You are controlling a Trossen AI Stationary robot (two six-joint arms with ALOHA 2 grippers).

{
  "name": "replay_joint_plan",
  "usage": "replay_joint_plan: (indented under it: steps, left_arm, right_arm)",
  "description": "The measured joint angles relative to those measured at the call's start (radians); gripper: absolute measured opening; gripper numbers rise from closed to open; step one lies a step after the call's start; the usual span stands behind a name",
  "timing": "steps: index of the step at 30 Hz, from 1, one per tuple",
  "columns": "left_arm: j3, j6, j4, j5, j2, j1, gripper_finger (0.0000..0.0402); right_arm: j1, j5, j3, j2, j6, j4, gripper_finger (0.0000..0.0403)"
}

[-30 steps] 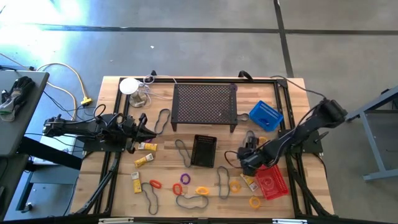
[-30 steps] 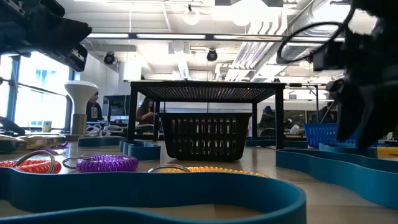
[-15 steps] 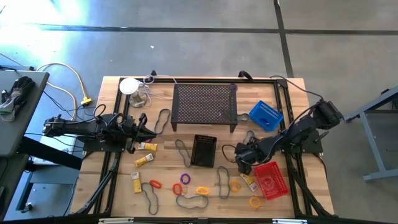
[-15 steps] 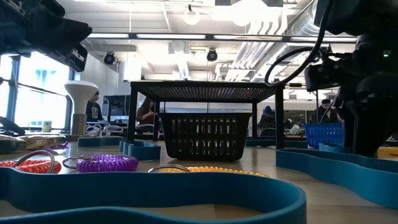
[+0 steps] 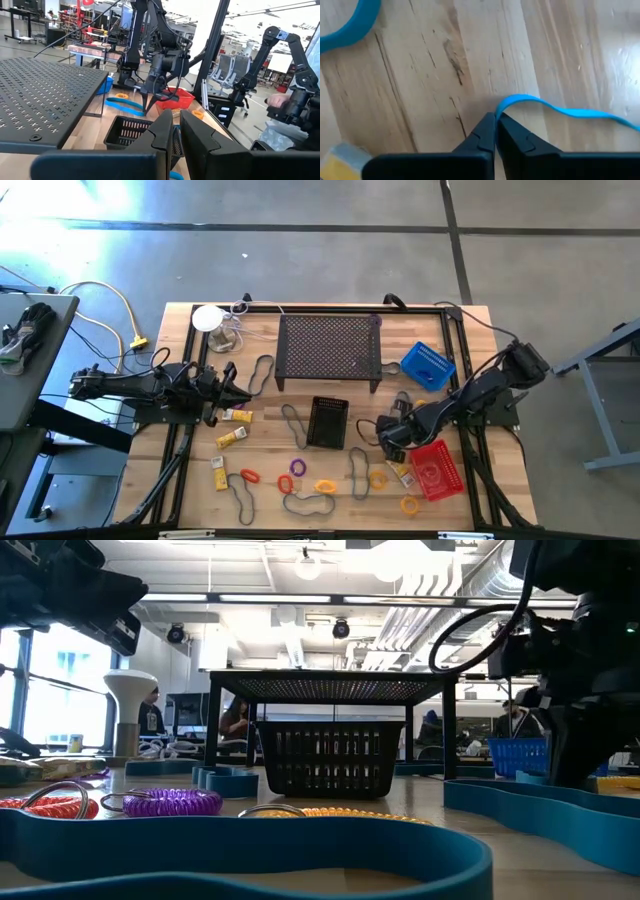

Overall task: Pick & Place Office Desk Supplies
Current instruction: Put the blue rubber band into the orange bin

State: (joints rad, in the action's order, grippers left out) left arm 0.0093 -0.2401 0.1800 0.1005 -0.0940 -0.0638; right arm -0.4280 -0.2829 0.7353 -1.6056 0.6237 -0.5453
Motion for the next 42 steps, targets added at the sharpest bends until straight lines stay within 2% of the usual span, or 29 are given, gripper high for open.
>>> replay_joint_plan:
  steps: [3, 7, 11, 16, 25, 30, 33, 37, 42]
  left_arm:
    - [0.000, 0.000, 0.000, 0.000, 0.000, 0.000, 0.0029]
    - [0.000, 0.000, 0.000, 0.000, 0.000, 0.000, 0.0029]
    - [0.000, -0.001, -0.001, 0.000, 0.000, 0.000, 0.0029]
    - [0.000, -0.001, -0.001, 0.000, 0.000, 0.000, 0.0029]
    - [0.000, -0.004, -0.001, 0.000, 0.000, 0.000, 0.0029]
    - [0.000, -0.004, -0.001, 0.000, 0.000, 0.000, 0.0029]
    - [0.000, -0.004, -0.001, 0.000, 0.000, 0.000, 0.0029]
    - [0.000, -0.004, -0.001, 0.000, 0.000, 0.000, 0.0029]
    - [0.000, -0.013, -0.001, 0.000, 0.000, 0.000, 0.0029]
  right_arm:
    - [-0.020, -0.044, 0.045, 0.001, -0.026, -0.066, 0.0003]
    - [-0.049, -0.121, 0.173, 0.009, -0.003, -0.273, 0.0003]
    - [-0.095, -0.147, 0.307, 0.009, 0.053, -0.466, 0.0003]
    - [-0.174, -0.181, 0.440, 0.010, 0.115, -0.583, 0.0003]
    - [-0.348, -0.225, 0.622, 0.013, 0.329, -0.725, 0.0003]
    - [-0.449, -0.336, 0.718, 0.018, 0.298, -0.763, 0.0003]
    - [-0.494, -0.356, 0.769, 0.023, 0.299, -0.761, 0.0003]
    - [-0.551, -0.311, 0.807, 0.022, 0.358, -0.767, 0.0003]
    - [-0.604, -0.104, 0.810, 0.022, 0.638, -0.843, 0.0003]
